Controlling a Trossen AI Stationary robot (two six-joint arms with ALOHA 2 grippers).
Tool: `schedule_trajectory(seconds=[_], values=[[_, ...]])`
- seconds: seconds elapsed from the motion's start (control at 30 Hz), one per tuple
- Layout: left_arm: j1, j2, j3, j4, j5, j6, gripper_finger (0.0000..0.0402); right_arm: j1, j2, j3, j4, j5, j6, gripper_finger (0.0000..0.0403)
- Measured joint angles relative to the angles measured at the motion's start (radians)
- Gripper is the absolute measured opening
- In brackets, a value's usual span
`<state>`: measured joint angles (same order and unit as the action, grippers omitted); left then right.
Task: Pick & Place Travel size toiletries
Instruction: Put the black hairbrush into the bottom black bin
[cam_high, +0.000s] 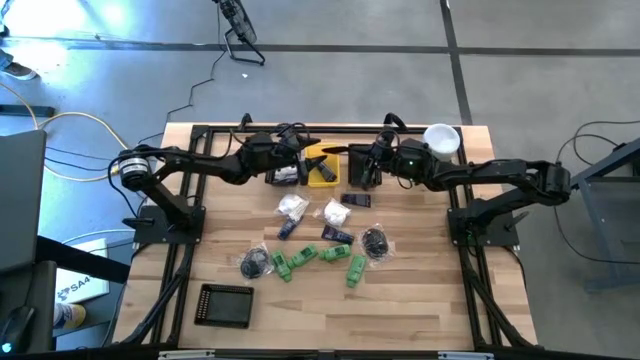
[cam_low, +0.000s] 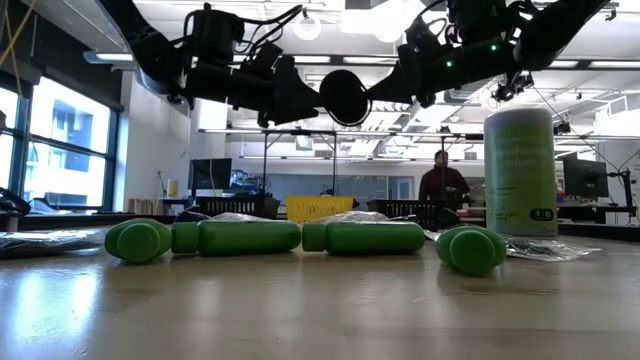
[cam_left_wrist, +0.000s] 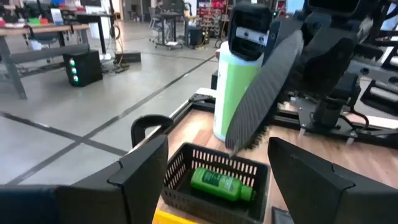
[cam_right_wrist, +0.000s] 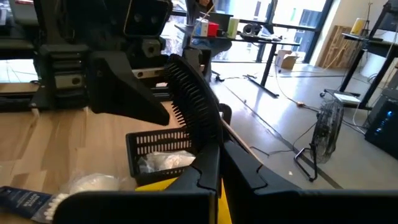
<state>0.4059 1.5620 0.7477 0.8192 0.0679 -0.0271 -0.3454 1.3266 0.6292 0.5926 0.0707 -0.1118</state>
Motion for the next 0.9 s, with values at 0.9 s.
schedule_trajectory(seconds=[0.9], values=[[-0.007,0.075,0.075,0.046,0.128,0.057,0.0180,-0.003,0.000,0.000,-0.015,-0.021,0.044,0.0003]])
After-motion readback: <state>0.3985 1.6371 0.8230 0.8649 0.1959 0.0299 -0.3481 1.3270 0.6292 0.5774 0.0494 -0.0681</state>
